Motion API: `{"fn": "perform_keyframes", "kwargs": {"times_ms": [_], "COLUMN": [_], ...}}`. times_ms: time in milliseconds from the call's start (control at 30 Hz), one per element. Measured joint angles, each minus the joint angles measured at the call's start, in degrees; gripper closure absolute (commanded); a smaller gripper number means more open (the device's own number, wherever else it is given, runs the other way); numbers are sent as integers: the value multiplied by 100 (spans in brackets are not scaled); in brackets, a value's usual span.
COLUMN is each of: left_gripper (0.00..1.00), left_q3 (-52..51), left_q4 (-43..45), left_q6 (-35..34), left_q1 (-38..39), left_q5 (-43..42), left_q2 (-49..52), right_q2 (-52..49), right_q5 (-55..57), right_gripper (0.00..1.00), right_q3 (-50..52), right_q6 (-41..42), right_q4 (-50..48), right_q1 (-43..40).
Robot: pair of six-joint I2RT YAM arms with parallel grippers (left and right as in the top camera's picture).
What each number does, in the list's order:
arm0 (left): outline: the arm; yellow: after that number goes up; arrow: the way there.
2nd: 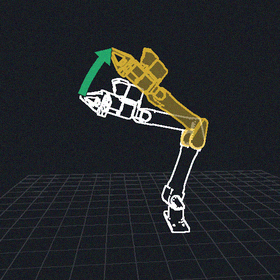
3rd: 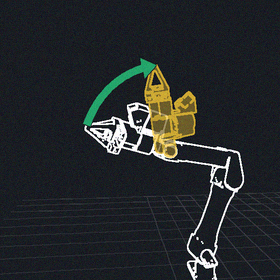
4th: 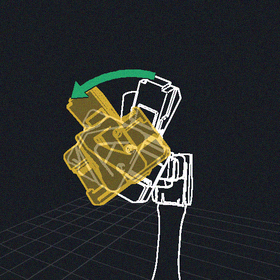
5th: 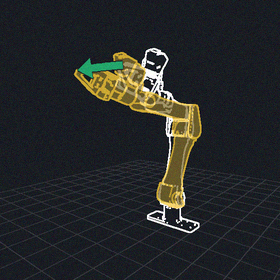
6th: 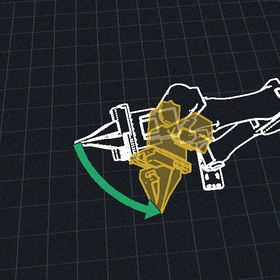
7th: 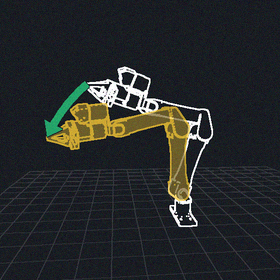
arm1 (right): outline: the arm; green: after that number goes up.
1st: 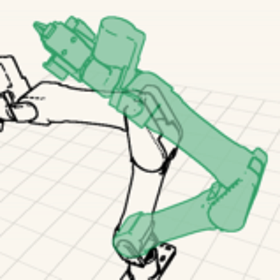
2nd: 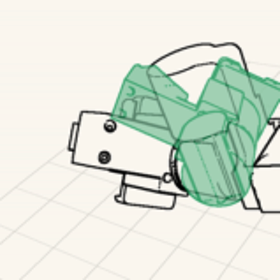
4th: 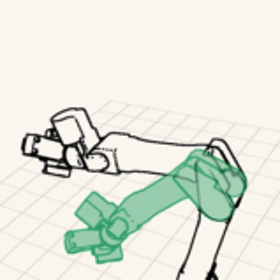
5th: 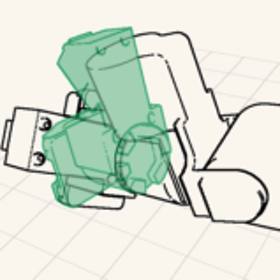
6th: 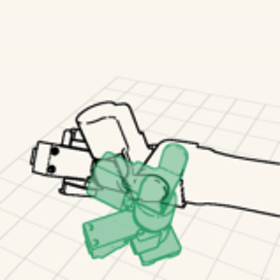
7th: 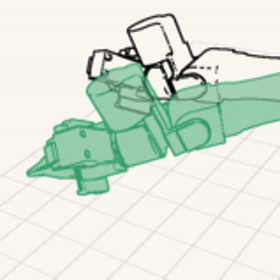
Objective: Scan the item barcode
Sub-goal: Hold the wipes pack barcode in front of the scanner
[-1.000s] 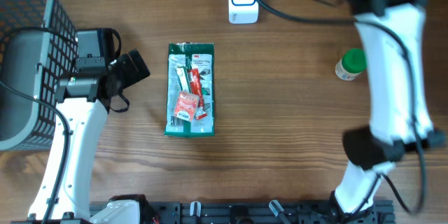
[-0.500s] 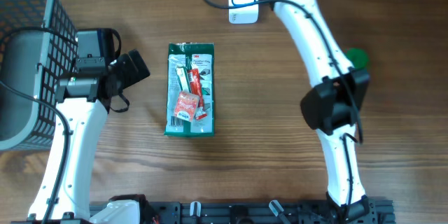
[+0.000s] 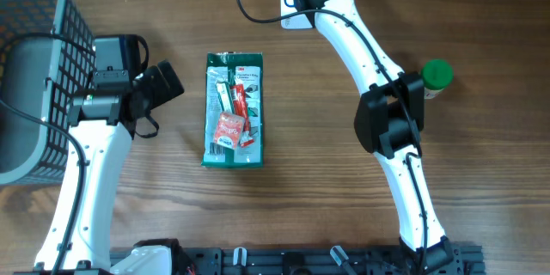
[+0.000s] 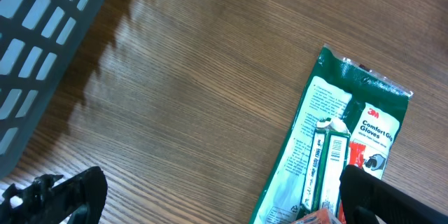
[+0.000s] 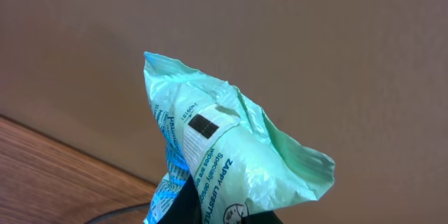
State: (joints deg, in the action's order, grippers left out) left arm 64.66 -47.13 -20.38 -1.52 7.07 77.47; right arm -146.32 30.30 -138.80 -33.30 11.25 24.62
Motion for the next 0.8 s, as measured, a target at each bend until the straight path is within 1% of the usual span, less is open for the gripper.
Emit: {"fn": "perform_keyframes", "kwargs": {"times_ms": [233, 433, 567, 800], "left_gripper": [0, 0, 0, 0], "left_q3": [0, 0, 0, 0], "left_q4": [0, 0, 0, 0], "left_q6": [0, 0, 0, 0], "left_q1": [0, 0, 0, 0], "left_q5": [0, 0, 0, 0], "left_q2": [0, 0, 0, 0], "right_q2": [-37, -107, -107, -107], "right_q5": [382, 544, 601, 726], "right_gripper": [95, 95, 96, 96], "right_q3": [671, 817, 817, 817], "right_q6": [-442, -649, -638, -293], "right_q4": [-522, -535, -415, 35], "right_q1": [74, 227, 284, 295]}}
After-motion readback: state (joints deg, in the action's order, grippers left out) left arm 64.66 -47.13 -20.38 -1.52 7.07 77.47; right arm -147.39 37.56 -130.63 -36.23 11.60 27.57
